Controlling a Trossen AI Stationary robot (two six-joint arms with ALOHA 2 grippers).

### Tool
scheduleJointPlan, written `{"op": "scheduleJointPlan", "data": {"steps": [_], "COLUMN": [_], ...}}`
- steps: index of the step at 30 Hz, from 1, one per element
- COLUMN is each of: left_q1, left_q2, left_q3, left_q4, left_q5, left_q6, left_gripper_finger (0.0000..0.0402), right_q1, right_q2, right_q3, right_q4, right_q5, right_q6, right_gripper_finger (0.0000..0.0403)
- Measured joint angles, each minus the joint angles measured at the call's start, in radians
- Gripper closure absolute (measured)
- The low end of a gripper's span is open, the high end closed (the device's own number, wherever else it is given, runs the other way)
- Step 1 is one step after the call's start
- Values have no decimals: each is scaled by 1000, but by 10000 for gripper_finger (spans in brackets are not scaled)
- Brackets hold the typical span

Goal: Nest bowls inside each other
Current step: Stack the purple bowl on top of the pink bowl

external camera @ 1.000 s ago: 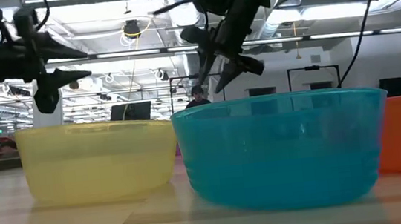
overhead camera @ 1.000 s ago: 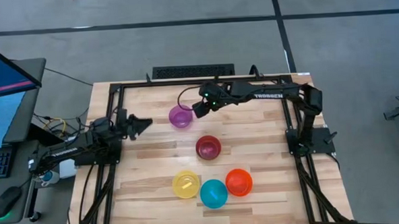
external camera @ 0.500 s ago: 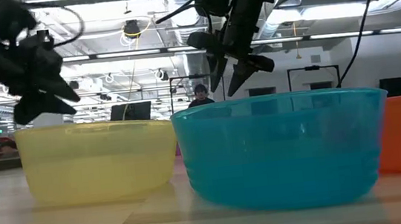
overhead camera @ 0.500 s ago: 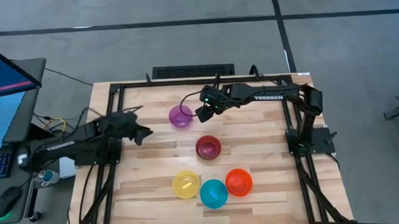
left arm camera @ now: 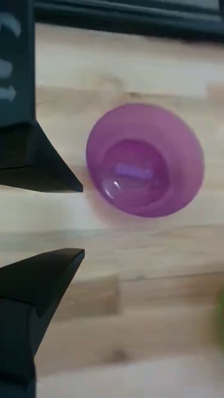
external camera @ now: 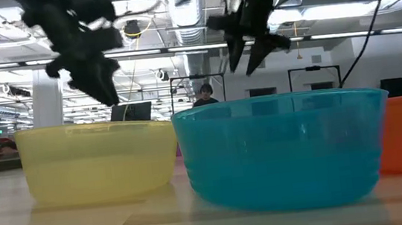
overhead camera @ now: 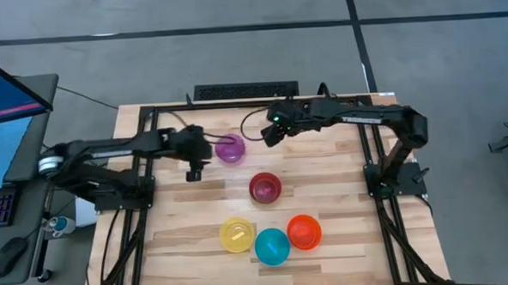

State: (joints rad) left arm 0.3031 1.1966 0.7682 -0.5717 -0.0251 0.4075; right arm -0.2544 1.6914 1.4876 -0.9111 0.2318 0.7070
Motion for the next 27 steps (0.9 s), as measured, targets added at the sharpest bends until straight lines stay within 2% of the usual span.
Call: {"op": "scheduleJointPlan", "data": {"steps": [6, 12, 19, 27], "left_q1": [-2, -2, -2, -26], "left_q2": [193, 250, 283, 371], "left_q3": [74, 134, 140, 139], "left_q4": [-22, 27, 46, 71], "left_q5": [-26, -42, -3, 3], "left_q6": [202, 311, 315, 311], "left_gripper_finger": [253, 248, 229, 225], "right_q1": [-24, -34, -35, -35], "right_q2": [-132, -267, -402, -475], "right_q3": [-46, -182, -370, -433], "right_q4": [-22, -30, -13, 22], "right_q5": [58, 60, 58, 78], "right_q6": [11, 79, 193, 228], "right_gripper_finger": [177, 177, 178, 178]}}
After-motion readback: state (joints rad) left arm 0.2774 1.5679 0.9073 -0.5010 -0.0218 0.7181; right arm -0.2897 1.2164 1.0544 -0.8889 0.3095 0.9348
